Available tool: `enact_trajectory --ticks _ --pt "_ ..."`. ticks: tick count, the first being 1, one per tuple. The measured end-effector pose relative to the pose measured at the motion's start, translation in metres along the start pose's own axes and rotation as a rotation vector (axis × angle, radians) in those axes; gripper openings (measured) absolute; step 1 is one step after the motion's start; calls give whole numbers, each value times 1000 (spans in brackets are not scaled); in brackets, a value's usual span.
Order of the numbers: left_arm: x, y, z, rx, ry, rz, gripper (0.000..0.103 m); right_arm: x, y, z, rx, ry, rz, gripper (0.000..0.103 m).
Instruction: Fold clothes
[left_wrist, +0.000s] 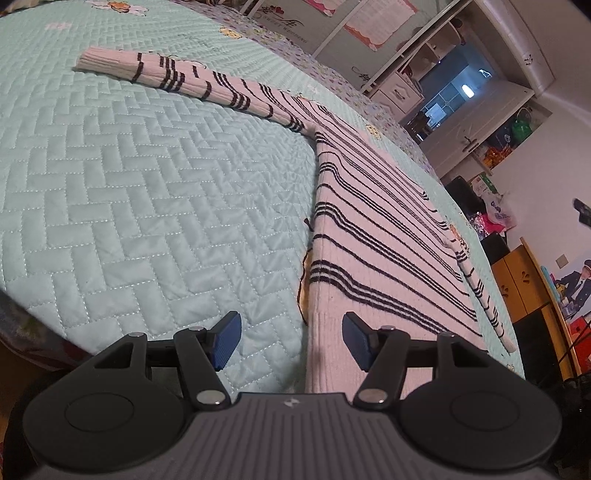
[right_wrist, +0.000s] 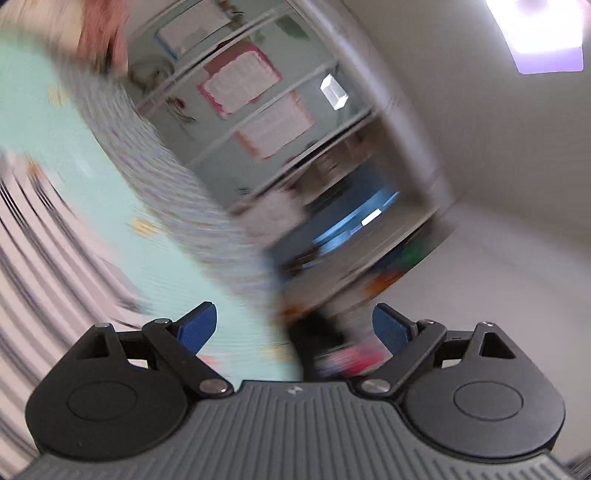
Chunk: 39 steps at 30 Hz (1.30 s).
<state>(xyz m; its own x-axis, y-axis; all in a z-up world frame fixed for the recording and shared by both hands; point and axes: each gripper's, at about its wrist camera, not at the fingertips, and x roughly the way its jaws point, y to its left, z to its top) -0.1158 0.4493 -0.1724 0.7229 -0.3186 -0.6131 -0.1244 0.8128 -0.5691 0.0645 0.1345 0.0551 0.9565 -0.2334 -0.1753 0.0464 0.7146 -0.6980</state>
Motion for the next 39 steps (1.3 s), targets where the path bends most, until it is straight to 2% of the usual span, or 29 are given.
enact_trajectory --ticks 2,8,10,12,14,16,18,20,22,25,28,31,35,39 --pt "0 -1 2 0 3 0 64 -14 2 11 226 40 213 92" --pt "-11 -18 18 -8 42 -51 64 -56 16 51 1024 107 1127 92" --pt "-23 -30 28 5 29 -72 66 -74 15 64 1164 123 1349 92" --pt "-37 -41 38 23 13 -62 73 -94 6 82 1194 55 1479 92" --pt "-46 -45 45 20 -3 -17 77 -109 -6 96 1165 -25 1501 92" --pt "-55 -49 52 14 -18 30 77 -117 -9 103 1114 -36 1445 93" --pt "-55 -41 58 -40 -17 53 77 -130 4 104 992 -21 1368 99" --pt "-53 -29 64 -94 -34 63 77 -127 27 101 828 -10 1247 100" --pt "-50 -16 71 -144 -65 72 77 -133 58 98 698 21 1163 100" --pt "-44 7 86 -276 -149 70 77 -102 97 80 688 150 1178 100" --pt "-31 29 103 -413 -253 68 77 -83 129 71 652 191 1154 100" --pt "-12 51 120 -515 -308 67 77 -91 153 76 517 121 1106 100" --pt "6 81 141 -602 -375 83 77 -59 174 92 575 114 1161 100" --pt "21 108 163 -648 -434 115 77 -22 200 88 686 180 1205 100"
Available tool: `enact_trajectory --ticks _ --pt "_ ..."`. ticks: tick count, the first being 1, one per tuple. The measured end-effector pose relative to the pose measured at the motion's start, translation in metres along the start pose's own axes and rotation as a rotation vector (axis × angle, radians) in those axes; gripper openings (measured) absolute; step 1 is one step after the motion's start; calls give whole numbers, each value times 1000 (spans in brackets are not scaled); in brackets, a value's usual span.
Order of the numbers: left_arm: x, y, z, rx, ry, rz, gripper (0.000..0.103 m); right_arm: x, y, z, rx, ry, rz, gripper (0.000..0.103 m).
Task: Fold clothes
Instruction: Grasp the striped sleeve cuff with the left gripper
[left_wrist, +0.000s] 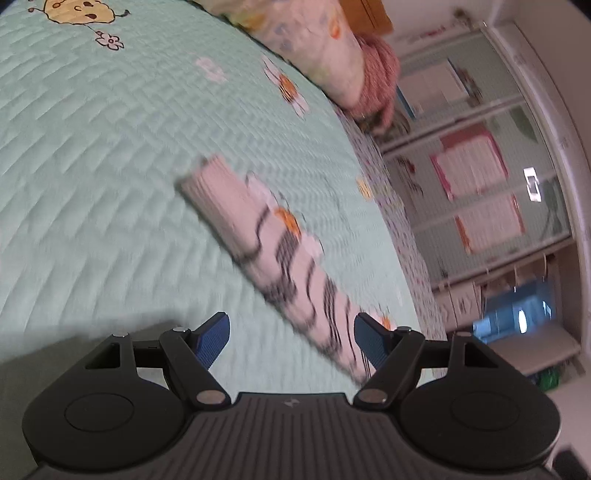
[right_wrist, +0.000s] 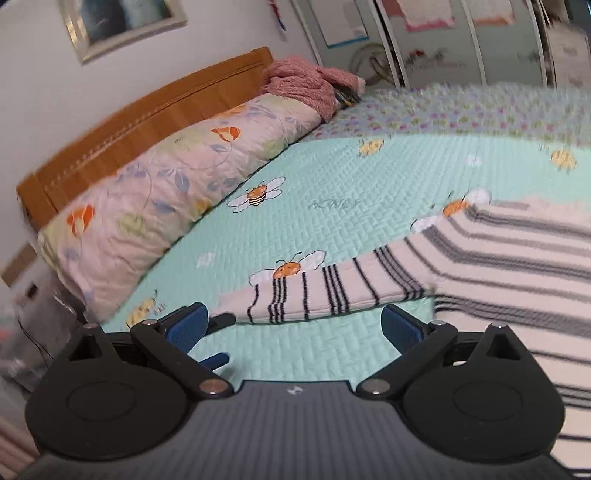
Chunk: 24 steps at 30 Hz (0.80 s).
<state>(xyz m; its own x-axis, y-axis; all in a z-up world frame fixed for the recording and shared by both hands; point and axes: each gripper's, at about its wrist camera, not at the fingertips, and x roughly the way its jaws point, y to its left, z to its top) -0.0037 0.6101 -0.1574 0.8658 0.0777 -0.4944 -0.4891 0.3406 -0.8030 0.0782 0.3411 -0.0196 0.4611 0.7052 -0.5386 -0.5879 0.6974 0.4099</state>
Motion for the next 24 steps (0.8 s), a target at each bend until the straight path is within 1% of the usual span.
enact_trajectory --ticks 2,4,7,12,16,17,21,23,24 --pt "12 7 10 -36 -6 5 77 13 -8 -3 45 9 17 100" --pt "22 14 17 -75 -7 -6 77 20 -18 -14 85 21 36 100" --pt "34 22 20 -98 -12 -11 77 25 -34 -29 135 35 28 100" --pt "47 21 16 -59 -47 -54 77 29 -66 -48 235 45 3 100" --pt "59 19 16 -65 -72 -77 77 29 -83 -52 278 47 -1 100" --pt "62 18 17 -64 -80 -80 77 28 -84 -53 270 43 -4 100" --pt "63 12 11 -38 -114 -59 77 23 -89 -56 262 26 5 100" --pt "62 11 8 -10 -124 -42 74 19 -91 -59 267 19 9 100" --pt "61 11 6 -4 -131 -30 69 16 -91 -61 260 18 3 100"
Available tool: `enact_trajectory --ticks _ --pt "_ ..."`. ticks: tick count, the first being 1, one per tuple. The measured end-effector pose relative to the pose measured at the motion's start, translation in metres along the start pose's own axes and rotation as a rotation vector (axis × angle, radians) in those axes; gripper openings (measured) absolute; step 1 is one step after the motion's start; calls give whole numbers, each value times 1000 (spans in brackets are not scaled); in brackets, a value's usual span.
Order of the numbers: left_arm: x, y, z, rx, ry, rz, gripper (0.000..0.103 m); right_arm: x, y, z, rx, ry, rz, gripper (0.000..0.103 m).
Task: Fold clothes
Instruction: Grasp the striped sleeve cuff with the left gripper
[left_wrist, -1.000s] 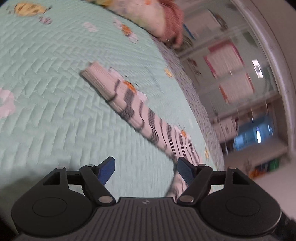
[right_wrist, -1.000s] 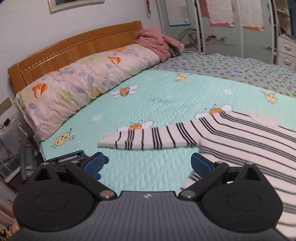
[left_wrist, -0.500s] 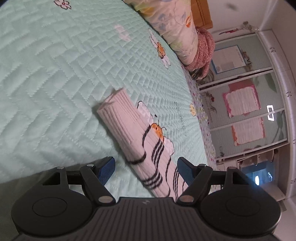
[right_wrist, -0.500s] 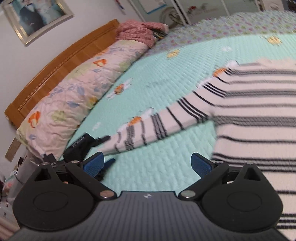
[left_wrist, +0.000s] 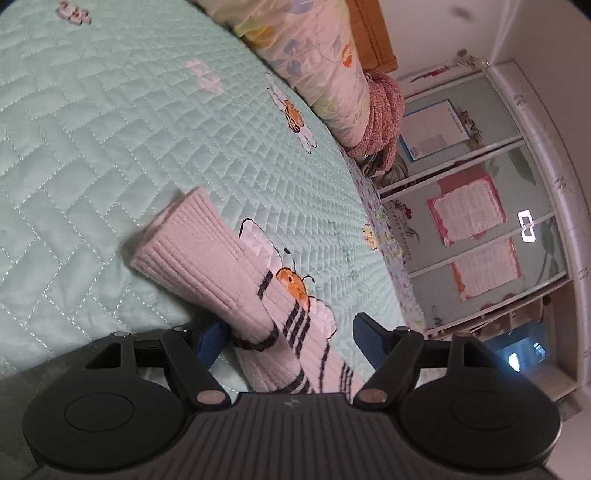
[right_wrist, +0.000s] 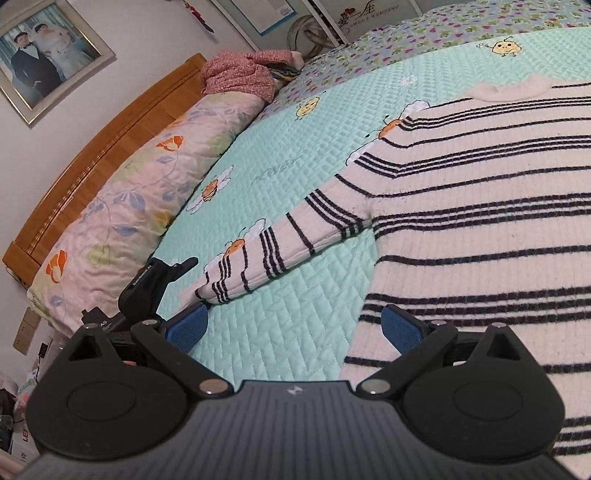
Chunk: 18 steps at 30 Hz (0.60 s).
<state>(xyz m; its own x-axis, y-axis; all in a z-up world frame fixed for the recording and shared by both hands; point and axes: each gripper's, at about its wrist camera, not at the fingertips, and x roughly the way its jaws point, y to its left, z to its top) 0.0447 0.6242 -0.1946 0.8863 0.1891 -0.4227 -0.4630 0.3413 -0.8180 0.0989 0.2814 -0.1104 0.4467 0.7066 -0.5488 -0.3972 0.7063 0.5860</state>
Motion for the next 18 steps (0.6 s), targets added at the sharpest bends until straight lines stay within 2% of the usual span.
enact_trajectory --ticks 5,6,7,10,15,18 --pt "4 0 1 3 -13 65 57 -11 -8 -9 -22 -9 -34 100" --pt "6 -2 1 12 -13 89 50 -14 -11 -10 -16 -10 -39 100" --pt "8 -4 2 22 -15 117 36 -17 -14 -12 -10 -11 -44 100" --pt "15 -4 5 56 -4 150 15 -25 -24 -14 10 -19 -63 100" --pt "15 -13 7 146 20 147 10 -37 -43 -15 30 -35 -113 100" --pt "6 -32 2 220 15 69 9 -41 -53 -9 29 -44 -134 100"
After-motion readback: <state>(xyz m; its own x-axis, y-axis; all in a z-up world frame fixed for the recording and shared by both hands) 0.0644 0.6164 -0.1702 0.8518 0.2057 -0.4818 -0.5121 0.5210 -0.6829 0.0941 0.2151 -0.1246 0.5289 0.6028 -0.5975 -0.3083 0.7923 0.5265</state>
